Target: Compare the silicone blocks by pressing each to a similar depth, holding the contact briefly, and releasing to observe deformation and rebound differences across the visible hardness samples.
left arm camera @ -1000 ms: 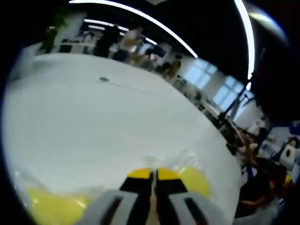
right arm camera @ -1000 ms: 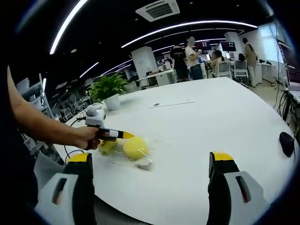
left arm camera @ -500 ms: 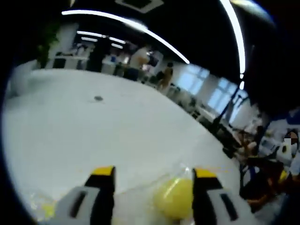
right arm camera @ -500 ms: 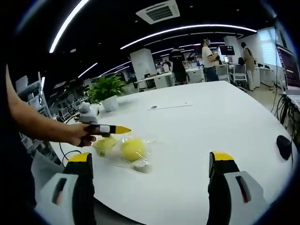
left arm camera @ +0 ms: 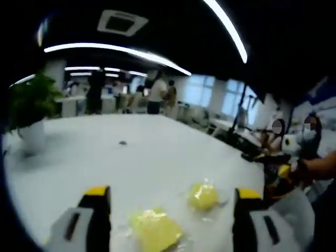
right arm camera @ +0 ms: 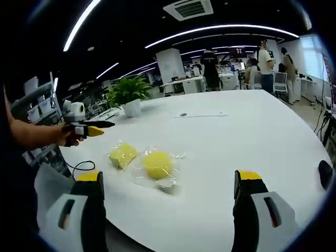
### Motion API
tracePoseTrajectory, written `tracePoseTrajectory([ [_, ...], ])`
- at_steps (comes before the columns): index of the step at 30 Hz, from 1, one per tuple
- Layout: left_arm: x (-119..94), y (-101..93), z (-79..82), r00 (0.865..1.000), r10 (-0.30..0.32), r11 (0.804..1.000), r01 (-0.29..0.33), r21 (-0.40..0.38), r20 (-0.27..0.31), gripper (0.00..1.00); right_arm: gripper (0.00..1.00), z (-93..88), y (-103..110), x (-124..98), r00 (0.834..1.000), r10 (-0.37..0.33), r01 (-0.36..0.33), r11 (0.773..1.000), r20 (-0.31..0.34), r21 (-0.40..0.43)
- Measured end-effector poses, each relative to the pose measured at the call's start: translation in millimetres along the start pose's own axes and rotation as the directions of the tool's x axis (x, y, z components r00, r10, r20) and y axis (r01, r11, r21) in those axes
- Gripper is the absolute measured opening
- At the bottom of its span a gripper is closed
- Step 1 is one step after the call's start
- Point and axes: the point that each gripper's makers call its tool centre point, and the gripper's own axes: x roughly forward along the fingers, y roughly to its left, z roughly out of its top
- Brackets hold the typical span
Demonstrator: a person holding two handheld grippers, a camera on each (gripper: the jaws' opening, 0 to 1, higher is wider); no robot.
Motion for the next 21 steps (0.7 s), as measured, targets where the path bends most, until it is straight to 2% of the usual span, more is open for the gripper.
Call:
tracePoseTrajectory([
  [3,-33.4,14.8,-8.8,0.998,0.055,0.998,-0.055,-0.037,0.013,1.0,0.97,-2.8,4.1,0.0,0.999,0.029,-0.028,1.0,-0.02,0.01],
  [4,-41.7,15.5,-12.3,0.998,0.064,0.995,-0.063,-0.075,0.012,1.0,0.97,-2.9,4.8,0.2,0.999,0.033,-0.033,0.999,-0.02,0.012],
  [5,-53.2,13.5,-16.0,0.998,0.059,0.995,-0.058,-0.079,0.016,1.0,0.97,-1.2,6.3,0.8,0.999,0.047,-0.047,0.999,-0.005,-0.004],
  [6,-57.2,12.8,-17.6,0.998,0.062,0.996,-0.06,-0.072,0.015,1.0,0.97,-2.4,8.3,1.3,0.998,0.055,-0.055,0.997,-0.009,-0.052],
  [7,-69.7,17.4,-21.9,0.995,0.103,0.994,-0.103,-0.042,0.01,1.0,0.97,-5.2,9.1,1.4,0.998,0.055,-0.057,0.996,-0.023,-0.069],
  [9,-88.8,18.8,-27.7,0.992,0.128,0.991,-0.128,0.022,0.012,1.0,0.97,-8.9,12.0,2.0,0.998,0.056,-0.058,0.996,-0.026,-0.069],
  [11,-105.0,19.3,-32.6,0.99,0.137,0.991,-0.137,0.008,0.015,1.0,0.97,-12.3,12.1,1.8,0.998,0.056,-0.058,0.996,-0.02,-0.063],
  [13,-119.0,19.3,-31.0,0.989,0.141,0.99,-0.14,-0.024,0.054,1.0,0.97,-16.5,12.2,1.5,0.998,0.051,-0.052,0.996,-0.022,-0.065],
  [18,-136.0,21.3,-29.2,0.984,0.152,0.988,-0.15,-0.03,0.088,1.0,0.97,-11.9,10.0,0.4,1.0,0.029,-0.03,0.997,-0.004,-0.064],
  [21,-138.7,21.6,-31.0,0.984,0.158,0.987,-0.158,-0.014,0.079,1.0,0.97,-10.1,11.6,-0.8,0.999,0.037,-0.037,0.995,0.001,-0.089],
])
